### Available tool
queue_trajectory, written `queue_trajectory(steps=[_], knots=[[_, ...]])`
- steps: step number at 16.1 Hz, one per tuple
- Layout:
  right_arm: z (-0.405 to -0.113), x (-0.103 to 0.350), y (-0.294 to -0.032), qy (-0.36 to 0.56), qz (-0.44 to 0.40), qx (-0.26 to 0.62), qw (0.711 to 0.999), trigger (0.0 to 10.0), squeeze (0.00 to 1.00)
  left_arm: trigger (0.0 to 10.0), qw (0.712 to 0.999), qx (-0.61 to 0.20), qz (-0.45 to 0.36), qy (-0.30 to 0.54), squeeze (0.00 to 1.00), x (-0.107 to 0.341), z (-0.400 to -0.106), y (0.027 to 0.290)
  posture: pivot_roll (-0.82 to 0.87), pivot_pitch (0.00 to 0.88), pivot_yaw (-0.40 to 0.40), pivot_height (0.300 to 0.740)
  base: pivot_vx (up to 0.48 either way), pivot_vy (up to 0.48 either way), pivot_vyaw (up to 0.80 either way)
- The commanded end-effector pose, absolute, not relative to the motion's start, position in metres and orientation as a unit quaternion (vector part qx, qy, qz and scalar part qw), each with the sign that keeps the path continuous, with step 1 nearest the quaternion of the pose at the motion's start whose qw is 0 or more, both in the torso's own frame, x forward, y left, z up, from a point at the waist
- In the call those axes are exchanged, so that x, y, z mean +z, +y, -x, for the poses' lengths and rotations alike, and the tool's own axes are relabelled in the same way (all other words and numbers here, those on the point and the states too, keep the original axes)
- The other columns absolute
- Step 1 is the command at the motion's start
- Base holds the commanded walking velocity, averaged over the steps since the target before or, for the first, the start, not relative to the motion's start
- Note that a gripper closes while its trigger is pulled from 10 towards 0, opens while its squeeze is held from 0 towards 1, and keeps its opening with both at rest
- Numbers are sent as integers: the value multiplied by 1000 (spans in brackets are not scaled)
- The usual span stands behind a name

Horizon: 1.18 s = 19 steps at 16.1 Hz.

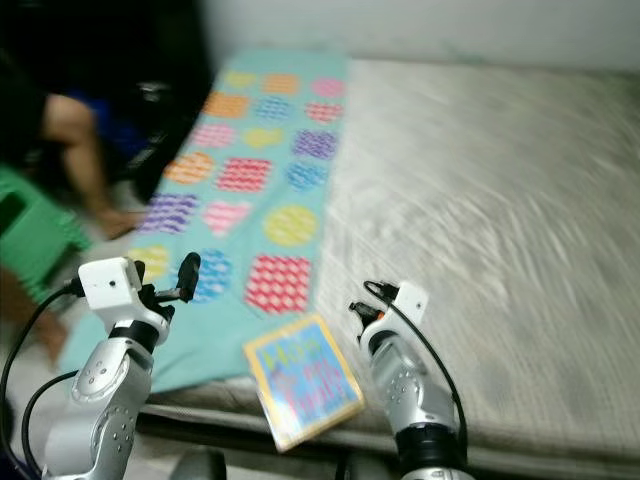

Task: Clean up the room

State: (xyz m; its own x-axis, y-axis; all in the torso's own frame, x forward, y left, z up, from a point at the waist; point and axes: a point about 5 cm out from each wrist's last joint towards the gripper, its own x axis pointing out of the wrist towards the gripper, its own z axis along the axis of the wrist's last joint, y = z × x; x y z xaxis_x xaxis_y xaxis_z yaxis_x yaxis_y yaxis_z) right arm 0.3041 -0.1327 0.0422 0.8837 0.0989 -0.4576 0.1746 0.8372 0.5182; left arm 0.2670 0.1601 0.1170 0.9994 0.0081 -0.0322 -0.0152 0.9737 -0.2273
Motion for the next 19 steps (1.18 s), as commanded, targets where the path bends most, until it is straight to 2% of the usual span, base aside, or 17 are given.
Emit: queue_trajectory(steps=[1,8,19], knots=[[-335,161,-113,3,-195,58,979,10000,0,10000,994,12,111,16,0,116,-267,162,-43,0,-2,740,0,0,0],[-338,159,-129,2,-173,42,984,10000,0,10000,993,16,114,15,0,117,-268,163,-44,0,-4,740,0,0,0],[-335,154,-140,1,-154,30,988,10000,0,10000,991,13,130,25,0,114,-266,160,-45,0,-9,740,0,0,0]])
